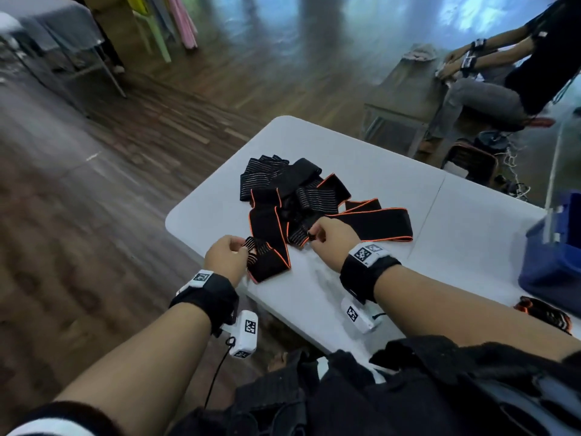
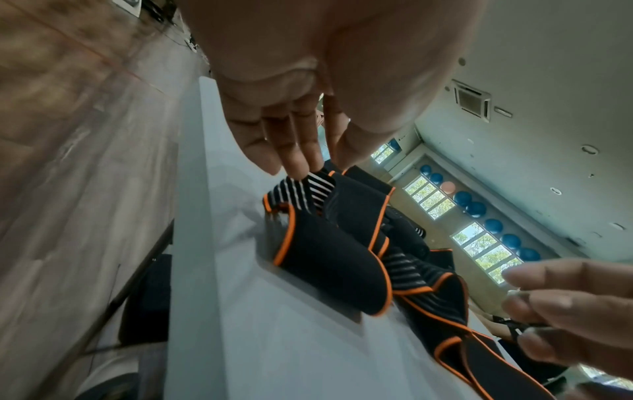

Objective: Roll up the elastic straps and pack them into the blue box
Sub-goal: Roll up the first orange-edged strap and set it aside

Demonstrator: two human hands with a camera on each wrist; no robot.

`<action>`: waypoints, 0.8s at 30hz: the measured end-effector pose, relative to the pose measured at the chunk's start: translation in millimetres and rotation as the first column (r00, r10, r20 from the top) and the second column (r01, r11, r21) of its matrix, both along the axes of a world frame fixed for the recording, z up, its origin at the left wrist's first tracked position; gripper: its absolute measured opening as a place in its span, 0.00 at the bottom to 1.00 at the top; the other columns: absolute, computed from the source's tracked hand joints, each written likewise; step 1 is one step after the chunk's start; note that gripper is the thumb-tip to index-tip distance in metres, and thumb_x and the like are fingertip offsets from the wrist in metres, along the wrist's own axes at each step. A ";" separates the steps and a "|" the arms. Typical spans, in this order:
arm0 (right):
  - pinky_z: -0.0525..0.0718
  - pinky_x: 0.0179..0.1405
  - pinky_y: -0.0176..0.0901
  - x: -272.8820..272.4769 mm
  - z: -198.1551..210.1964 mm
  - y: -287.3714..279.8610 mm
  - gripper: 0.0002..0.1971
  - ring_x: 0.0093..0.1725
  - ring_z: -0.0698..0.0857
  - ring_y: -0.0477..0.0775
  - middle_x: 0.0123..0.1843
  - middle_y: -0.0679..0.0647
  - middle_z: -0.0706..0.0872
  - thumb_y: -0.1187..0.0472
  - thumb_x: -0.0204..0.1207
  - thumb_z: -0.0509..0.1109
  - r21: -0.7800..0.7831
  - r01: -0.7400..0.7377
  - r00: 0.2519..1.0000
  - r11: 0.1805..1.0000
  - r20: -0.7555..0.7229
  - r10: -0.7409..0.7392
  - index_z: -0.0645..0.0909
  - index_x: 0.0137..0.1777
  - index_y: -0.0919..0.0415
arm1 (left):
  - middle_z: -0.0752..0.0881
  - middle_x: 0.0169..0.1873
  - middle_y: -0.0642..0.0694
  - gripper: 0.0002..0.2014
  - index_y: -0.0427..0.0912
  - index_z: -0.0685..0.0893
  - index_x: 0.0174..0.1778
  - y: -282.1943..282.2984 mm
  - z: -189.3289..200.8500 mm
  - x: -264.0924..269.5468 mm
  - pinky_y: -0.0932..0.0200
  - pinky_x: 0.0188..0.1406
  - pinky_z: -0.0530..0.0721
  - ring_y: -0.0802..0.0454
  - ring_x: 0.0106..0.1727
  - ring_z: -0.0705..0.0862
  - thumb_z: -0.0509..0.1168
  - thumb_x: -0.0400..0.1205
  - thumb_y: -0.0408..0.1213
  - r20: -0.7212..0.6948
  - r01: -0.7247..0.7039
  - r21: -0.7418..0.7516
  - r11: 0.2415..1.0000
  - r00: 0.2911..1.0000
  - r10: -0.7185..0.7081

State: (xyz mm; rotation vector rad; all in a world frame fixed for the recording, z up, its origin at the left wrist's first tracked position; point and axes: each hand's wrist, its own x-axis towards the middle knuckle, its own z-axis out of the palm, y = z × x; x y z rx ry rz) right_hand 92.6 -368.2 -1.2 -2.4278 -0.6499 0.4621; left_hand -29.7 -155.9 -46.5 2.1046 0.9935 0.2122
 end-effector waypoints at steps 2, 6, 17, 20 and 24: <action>0.81 0.60 0.49 7.3 -1.7 16.7 0.16 0.59 0.81 0.58 0.60 0.55 0.80 0.62 0.77 0.67 -0.118 -0.122 0.988 0.985 0.075 0.132 0.80 0.64 0.54 | 0.86 0.57 0.43 0.15 0.48 0.87 0.62 15.7 -5.0 3.0 0.54 0.62 0.80 0.44 0.60 0.85 0.68 0.79 0.37 -0.031 0.019 0.010 1.000 0.999 -0.019; 0.82 0.60 0.56 16.5 -11.9 44.5 0.21 0.63 0.74 0.60 0.67 0.53 0.76 0.51 0.80 0.67 -0.386 -0.268 0.913 0.883 0.191 0.360 0.75 0.72 0.49 | 0.78 0.73 0.36 0.26 0.47 0.79 0.77 30.2 -8.7 10.2 0.48 0.74 0.76 0.41 0.72 0.80 0.69 0.81 0.45 -0.188 0.186 -0.019 0.982 0.964 -0.186; 0.72 0.63 0.61 26.9 -17.2 72.6 0.20 0.65 0.73 0.63 0.63 0.56 0.74 0.48 0.75 0.69 -0.628 -0.171 0.873 0.759 0.262 0.412 0.77 0.67 0.46 | 0.90 0.39 0.52 0.04 0.49 0.86 0.37 52.3 22.3 46.6 0.57 0.49 0.81 0.50 0.47 0.88 0.72 0.77 0.39 -0.041 0.377 -0.010 0.926 0.925 -0.377; 0.77 0.62 0.59 37.0 -4.7 74.2 0.21 0.64 0.76 0.63 0.61 0.56 0.76 0.45 0.72 0.71 -0.511 -0.096 0.932 0.854 0.255 0.258 0.78 0.63 0.49 | 0.88 0.34 0.53 0.03 0.51 0.83 0.35 53.6 52.0 61.5 0.51 0.47 0.87 0.49 0.40 0.88 0.70 0.72 0.43 0.095 0.421 -0.057 0.905 0.905 -0.415; 0.79 0.47 0.47 60.9 29.4 69.5 0.20 0.50 0.82 0.59 0.47 0.54 0.82 0.38 0.65 0.77 -0.158 0.090 0.986 0.983 0.155 -0.065 0.79 0.45 0.52 | 0.86 0.33 0.56 0.06 0.55 0.85 0.35 50.5 96.2 85.5 0.56 0.41 0.84 0.56 0.35 0.84 0.73 0.74 0.38 0.254 0.513 0.005 0.858 0.830 -0.497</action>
